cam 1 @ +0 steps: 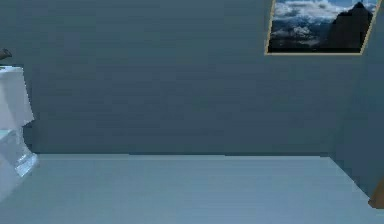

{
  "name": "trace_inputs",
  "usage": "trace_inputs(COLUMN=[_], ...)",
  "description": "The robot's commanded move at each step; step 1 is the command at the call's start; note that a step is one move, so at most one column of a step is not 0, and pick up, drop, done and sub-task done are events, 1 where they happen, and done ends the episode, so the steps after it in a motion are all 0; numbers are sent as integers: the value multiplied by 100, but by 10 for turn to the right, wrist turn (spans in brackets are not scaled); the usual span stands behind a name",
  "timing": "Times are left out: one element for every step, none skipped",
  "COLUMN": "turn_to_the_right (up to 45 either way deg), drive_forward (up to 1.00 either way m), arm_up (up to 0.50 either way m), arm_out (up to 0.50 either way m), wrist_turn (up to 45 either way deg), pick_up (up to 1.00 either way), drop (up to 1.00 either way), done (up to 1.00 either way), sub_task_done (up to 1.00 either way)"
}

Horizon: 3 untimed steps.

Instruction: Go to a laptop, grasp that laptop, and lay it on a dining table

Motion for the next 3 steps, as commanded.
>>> trace_inputs(turn_to_the_right=[0, 450, 120], drive_forward=[65, 0, 0], arm_up=[0, 0, 0], arm_out=[0, 0, 0], wrist_turn=[0, 0, 0], pick_up=[0, 0, 0], drop=[0, 0, 0], done=[0, 0, 0], sub_task_done=[0, 0, 0])
